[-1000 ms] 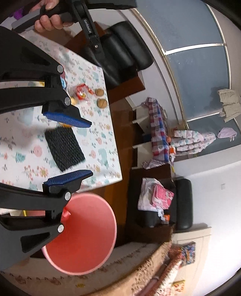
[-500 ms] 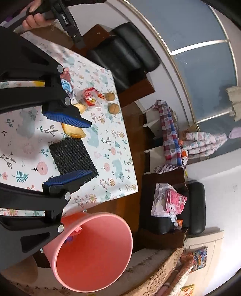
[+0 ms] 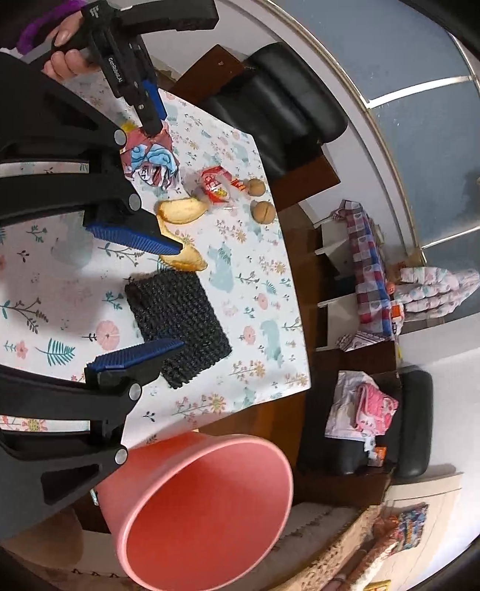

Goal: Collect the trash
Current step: 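Grasp the pink-and-blue cloth with the left gripper while the right gripper grasps the black scrub pad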

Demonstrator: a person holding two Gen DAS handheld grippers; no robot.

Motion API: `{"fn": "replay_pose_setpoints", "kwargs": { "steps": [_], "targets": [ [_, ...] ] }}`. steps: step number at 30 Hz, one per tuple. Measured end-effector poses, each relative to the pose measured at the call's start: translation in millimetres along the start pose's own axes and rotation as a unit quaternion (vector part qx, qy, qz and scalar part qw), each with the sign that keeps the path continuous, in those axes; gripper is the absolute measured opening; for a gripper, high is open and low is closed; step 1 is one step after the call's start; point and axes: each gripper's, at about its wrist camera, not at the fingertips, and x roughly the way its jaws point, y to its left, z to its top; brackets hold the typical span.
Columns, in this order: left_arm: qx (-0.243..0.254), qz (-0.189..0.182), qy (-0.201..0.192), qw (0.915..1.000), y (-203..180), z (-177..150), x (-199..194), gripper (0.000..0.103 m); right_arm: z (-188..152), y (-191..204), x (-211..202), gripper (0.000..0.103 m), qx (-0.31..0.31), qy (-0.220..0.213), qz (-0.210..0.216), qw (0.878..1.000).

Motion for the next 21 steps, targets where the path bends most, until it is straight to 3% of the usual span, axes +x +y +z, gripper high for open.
{"fn": "replay_pose_setpoints", "kwargs": {
  "steps": [3,8,21],
  "targets": [
    [-0.01,-0.003,0.008,0.9999,1.9,-0.5,6.5,0.044,-1.7,-4.1,3.1,0.048,0.002,-0.002,-0.014,1.0],
    [-0.025,-0.015,0.011,0.9995,7.6,0.1,9.5,0.024,-2.9,-9.1,8.6,0.048,0.005,0.001,-0.019,1.0],
    [-0.072,-0.061,-0.045,0.9946,27.0,16.2,-28.6,0.021,-7.1,-23.2,25.0,0.048,0.041,0.031,-0.014,0.999]
  ]
}}
